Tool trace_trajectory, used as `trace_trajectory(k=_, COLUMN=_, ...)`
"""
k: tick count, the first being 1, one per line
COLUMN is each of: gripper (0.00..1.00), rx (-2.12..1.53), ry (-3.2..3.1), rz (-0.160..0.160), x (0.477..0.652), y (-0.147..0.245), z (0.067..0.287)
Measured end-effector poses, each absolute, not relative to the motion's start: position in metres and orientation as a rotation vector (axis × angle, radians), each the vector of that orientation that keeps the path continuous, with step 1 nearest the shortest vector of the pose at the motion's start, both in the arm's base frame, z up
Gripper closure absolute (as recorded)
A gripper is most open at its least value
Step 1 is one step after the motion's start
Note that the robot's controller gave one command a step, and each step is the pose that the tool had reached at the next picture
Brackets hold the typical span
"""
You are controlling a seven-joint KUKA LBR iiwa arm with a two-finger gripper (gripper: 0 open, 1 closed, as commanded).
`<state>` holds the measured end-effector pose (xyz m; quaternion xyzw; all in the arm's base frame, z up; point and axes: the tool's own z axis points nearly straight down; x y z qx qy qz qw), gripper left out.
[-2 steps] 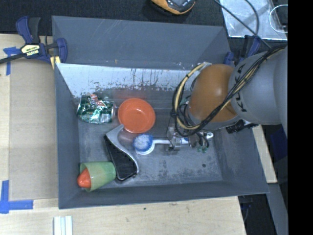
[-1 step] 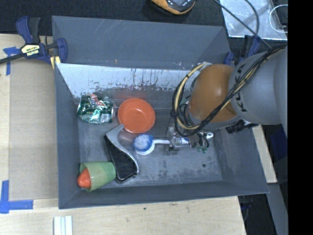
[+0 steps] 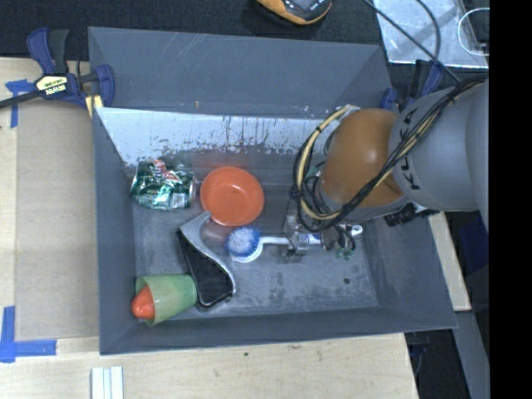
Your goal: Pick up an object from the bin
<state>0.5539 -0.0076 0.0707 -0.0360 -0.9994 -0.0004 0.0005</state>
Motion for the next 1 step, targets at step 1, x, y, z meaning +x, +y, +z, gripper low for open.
trace_trajectory(k=1, gripper=1.00, rx=-0.113, ry=-3.139, rz=-0.001, x=0.5538, y=-0.0077, z=0.0718)
